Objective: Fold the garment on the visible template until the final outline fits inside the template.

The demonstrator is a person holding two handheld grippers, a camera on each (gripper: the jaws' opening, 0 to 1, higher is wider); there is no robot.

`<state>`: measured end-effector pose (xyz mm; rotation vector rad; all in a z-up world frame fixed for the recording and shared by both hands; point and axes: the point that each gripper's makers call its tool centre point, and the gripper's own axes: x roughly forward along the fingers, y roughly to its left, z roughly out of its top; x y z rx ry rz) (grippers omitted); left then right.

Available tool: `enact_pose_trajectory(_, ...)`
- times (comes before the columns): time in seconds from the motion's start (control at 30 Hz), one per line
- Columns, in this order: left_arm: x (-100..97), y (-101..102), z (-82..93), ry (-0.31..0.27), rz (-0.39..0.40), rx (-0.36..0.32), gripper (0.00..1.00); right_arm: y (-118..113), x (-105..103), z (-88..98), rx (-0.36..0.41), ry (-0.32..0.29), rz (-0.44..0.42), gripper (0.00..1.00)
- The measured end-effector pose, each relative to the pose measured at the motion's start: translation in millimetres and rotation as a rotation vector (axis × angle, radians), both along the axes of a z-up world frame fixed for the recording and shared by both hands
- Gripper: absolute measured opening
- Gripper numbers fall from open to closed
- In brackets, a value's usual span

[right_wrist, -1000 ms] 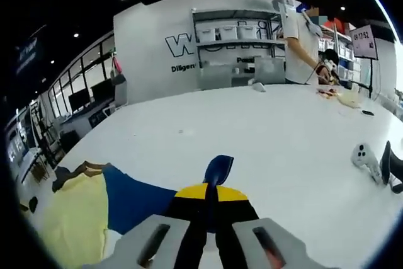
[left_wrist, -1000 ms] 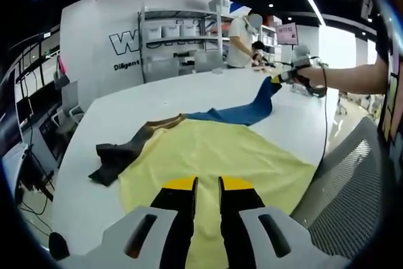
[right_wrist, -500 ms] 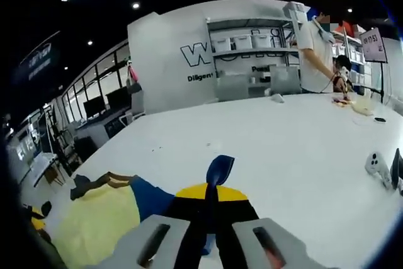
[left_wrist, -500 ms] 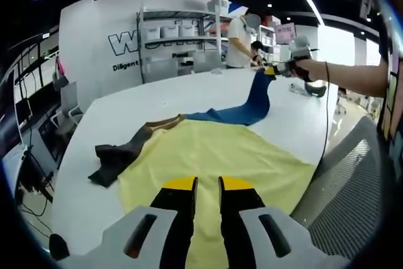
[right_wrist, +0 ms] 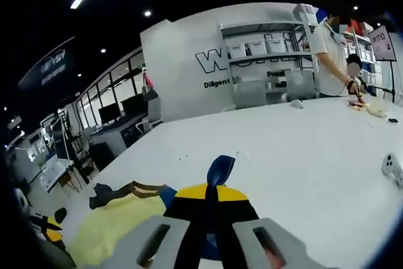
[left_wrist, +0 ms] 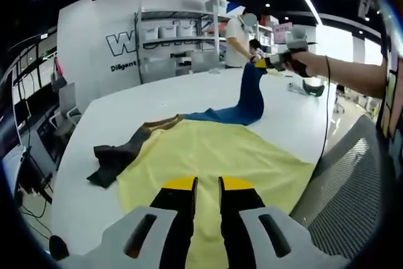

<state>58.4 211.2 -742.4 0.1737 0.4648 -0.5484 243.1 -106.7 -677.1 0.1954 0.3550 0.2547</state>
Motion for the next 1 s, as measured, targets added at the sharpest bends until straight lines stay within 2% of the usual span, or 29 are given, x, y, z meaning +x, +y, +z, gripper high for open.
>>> enact_pose_trajectory(0.27, -0.2, 2.1, -0.3, 0.001, -0.001, 0.001, 0.11, 33.7, 1.2, 11.9, 0.037, -0.04, 0.061, 0.0)
enact_pose_trajectory(0.67, -0.1, 5.2, -1.4, 0.002, 0.01, -0.005, 0.11, 74.3, 2.4, 22.1, 0.08, -0.054, 0.129, 0.0)
enact_pose_trajectory(1.0, -0.1, 8.0, -1.5, 0.002, 0.015, -0.007, 0.11, 125.0, 4.6, 36.8, 0.109, -0.077, 0.232, 0.0)
